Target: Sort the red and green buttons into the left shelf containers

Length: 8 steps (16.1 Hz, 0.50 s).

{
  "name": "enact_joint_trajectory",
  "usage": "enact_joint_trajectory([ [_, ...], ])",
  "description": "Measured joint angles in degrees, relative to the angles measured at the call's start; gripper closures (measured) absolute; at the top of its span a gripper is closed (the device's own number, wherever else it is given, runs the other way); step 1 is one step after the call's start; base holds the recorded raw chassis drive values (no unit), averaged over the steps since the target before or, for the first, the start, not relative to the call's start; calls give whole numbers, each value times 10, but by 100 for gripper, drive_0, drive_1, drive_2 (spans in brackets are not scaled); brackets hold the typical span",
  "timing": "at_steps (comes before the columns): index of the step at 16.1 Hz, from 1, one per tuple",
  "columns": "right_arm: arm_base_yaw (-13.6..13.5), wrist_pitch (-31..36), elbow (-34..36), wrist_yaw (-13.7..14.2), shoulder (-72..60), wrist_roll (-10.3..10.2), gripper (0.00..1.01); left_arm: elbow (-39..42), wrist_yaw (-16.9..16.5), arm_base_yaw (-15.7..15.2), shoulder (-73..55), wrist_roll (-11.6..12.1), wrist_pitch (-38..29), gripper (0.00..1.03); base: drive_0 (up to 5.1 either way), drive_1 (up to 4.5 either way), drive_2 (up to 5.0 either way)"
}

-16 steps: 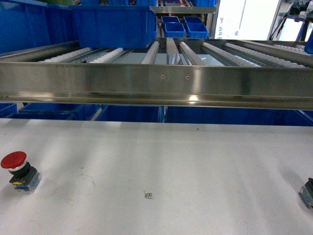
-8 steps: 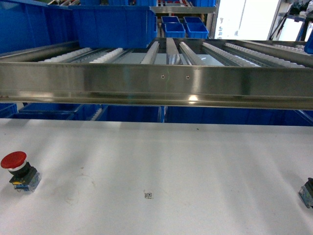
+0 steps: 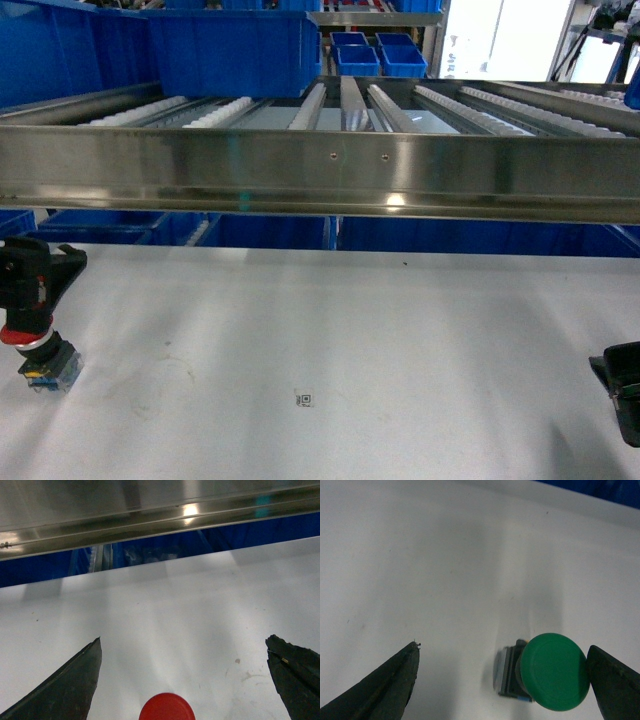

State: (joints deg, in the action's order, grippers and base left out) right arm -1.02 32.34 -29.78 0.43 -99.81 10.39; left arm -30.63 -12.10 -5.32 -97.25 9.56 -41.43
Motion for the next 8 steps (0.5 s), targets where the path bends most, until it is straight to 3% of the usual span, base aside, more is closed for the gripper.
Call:
enact_joint_trajectory([
  [4,19,-15,-42,11,-9,17,3,-25,7,37,-26,14,-2,5,0,0,0],
  [8,18,-15,-43,6,31,32,3,-21,12,33,-30,14,-4,5,0,0,0],
])
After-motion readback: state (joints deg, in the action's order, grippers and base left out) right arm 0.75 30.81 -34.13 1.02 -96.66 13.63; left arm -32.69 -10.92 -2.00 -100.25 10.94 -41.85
